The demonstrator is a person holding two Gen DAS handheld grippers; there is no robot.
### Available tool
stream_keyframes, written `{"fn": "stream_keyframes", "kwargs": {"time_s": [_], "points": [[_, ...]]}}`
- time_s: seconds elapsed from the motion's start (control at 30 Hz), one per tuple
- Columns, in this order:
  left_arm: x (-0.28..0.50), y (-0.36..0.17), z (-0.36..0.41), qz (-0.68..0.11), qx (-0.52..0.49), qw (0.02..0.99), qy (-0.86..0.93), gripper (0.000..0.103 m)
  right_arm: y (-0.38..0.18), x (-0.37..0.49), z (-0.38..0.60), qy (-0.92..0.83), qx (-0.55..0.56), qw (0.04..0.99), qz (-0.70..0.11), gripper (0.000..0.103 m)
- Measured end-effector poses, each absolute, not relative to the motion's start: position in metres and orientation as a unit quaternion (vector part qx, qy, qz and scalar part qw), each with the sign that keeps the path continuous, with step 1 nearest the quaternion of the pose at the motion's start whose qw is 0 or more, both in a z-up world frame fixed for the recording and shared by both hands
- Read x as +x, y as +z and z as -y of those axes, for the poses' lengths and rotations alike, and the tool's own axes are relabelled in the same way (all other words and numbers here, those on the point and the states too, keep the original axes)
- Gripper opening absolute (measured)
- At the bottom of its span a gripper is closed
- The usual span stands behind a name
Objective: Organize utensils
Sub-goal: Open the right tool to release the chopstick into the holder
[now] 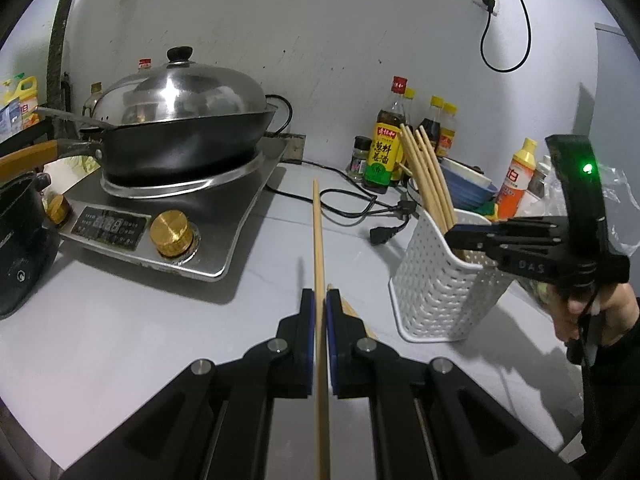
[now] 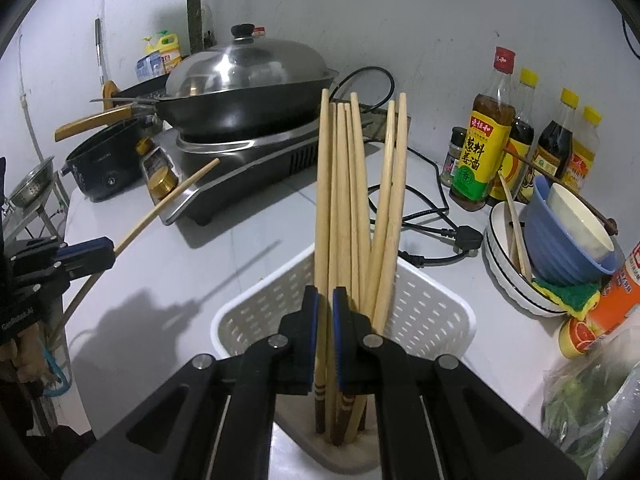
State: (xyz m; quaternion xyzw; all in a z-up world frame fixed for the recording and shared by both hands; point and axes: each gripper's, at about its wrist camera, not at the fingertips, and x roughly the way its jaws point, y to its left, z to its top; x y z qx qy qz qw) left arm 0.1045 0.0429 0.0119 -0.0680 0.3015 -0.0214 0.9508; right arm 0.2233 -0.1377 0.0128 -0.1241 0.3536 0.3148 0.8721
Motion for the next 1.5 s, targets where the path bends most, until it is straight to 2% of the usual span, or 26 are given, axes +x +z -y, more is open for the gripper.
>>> {"fn": "stream_keyframes", "kwargs": {"time_s": [0.1,0.57,0.7,0.9,1.07,1.17,1.5], "points": [[0.105,0.012,-0.039,-0.306,-0.066,0.950,-0.018,0.005,0.016,0.220,0.144,0.317,-0.121,0.874,-0.349,0.024],[0.132,0.053,0.014,-0.278,-0.055,0.956,-0.074,0.005,0.045,0.217,0.202,0.305,-0.073,0.896,-0.313,0.043],[0.147,0.069,0.027,-0.264,-0.059,0.959,-0.088,0.005,0.052,0.215,0.221,0.303,-0.054,0.902,-0.303,0.045],[0.187,0.078,0.036,-0.260,-0.133,0.950,-0.108,0.005,0.055,0.213,0.241,0.306,-0.035,0.906,-0.290,0.046],[0.224,0.070,0.042,-0.273,-0.197,0.935,-0.114,0.005,0.055,0.214,0.254,0.308,-0.021,0.907,-0.285,0.047],[0.242,0.065,0.041,-0.276,-0.227,0.929,-0.100,0.005,0.054,0.217,0.263,0.308,-0.015,0.908,-0.283,0.051],[0.269,0.056,0.054,-0.247,-0.259,0.933,-0.035,0.005,0.050,0.231,0.284,0.311,0.005,0.909,-0.276,0.052]]}}
